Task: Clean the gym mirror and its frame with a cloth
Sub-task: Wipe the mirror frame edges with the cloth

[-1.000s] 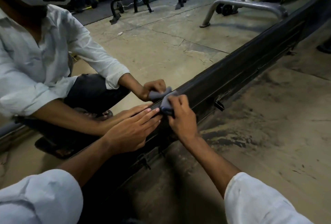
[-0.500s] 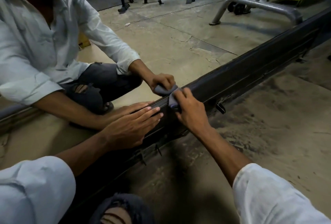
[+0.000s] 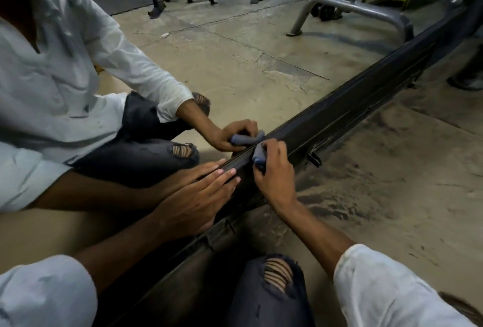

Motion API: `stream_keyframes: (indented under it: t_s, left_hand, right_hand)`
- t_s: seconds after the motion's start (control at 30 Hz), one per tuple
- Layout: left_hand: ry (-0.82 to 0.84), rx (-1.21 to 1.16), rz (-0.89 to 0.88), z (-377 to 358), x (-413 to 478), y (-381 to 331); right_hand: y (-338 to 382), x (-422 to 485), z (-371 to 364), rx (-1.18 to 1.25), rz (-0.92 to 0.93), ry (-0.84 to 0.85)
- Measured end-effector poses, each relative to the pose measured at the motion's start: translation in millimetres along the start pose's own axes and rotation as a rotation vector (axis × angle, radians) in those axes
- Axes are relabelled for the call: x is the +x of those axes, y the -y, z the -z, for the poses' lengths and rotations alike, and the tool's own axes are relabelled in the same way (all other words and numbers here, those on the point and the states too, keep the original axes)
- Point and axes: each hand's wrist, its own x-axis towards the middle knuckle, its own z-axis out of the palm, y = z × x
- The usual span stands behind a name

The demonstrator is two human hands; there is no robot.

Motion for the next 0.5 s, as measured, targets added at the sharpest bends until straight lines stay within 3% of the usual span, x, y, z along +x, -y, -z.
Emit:
stream_keyframes:
  t_s: [0.1,0.17,0.27,0.33,0.47,0.5]
  left_hand:
    - [-0.006,-0.029,0.001,-1,0,0]
    - [0.013,-0.049,0.001,-2,1,1]
    - [0.005,-0.031,-0.007,-3,1,2]
    - [-0.007,-0.017,-0.013,-4,0,2]
    - [0.031,0.004,-0.014,-9,-2,1]
    - [0.028,0.001,-0.004,-10,-2,0]
  right_hand:
    - [8,-20,-3,-0.039,0.331,0.207]
    - [-3,-4,5,-0.127,0.405,0.221]
    - [-23,24,14,-0.071,0.031,0.022]
    - [-23,27,14,-0.096,-0.016,-0.022]
    - [-21,24,25,-0.195,0.529,0.285]
    - [-28,32,33,-0.248,0.575,0.295]
